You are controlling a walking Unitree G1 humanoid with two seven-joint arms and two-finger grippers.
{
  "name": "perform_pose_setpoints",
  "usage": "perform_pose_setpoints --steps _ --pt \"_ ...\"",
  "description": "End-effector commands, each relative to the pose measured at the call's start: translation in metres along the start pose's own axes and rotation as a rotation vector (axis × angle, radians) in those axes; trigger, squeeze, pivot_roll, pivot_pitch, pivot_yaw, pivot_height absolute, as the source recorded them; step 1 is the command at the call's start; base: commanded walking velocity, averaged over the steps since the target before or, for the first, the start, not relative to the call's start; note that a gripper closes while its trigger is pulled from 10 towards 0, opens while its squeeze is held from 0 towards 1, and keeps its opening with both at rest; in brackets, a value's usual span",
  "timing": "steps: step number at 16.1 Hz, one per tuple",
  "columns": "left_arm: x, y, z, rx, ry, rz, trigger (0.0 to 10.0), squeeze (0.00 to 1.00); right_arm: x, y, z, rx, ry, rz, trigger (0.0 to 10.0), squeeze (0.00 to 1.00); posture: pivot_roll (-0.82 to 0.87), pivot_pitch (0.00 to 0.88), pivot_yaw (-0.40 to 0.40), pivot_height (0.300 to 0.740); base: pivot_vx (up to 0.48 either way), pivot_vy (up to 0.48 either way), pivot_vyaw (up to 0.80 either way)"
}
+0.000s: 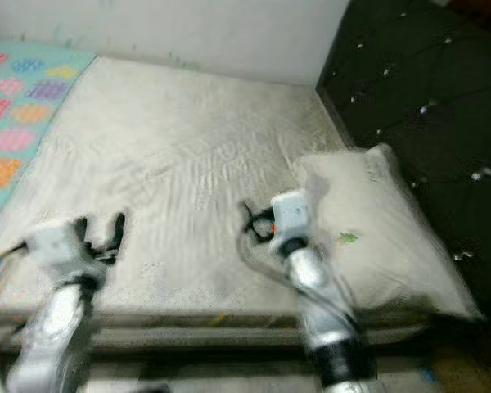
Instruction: Clean up the room
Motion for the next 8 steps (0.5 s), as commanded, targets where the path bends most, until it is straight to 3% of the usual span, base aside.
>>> perform_pose_setpoints --steps 1,8 --pt "0.0003 0.0027 0.0005 0.018 0.001 -0.001 10.0 0.0 -0.0015 0.0019 -0.003 0.01 0.004 -0.007 10.0 0.0 -0.01 0.09 -0.107 0.74 0.0 0.45 0.0" --pt "0.0003 0.0062 -0.0005 0.013 -0.005 0.015 10.0 0.0 -0.0032 -0.002 -0.0069 0.007 0.016 -0.013 10.0 0.0 -0.01 0.078 -0.12 0.74 0.0 0.452 0.0"
Point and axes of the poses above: a point about 5 cm out from each wrist's last joint towards the gripper, its own x axis pointing out of the wrist towards the gripper, its own z axis along the axis of the wrist's last joint, y = z × x, the point moved 2 cm from there along x, pointing out of the wrist towards the gripper, and after that the axes turned 8 degrees about -x, right-handed, at the moved point
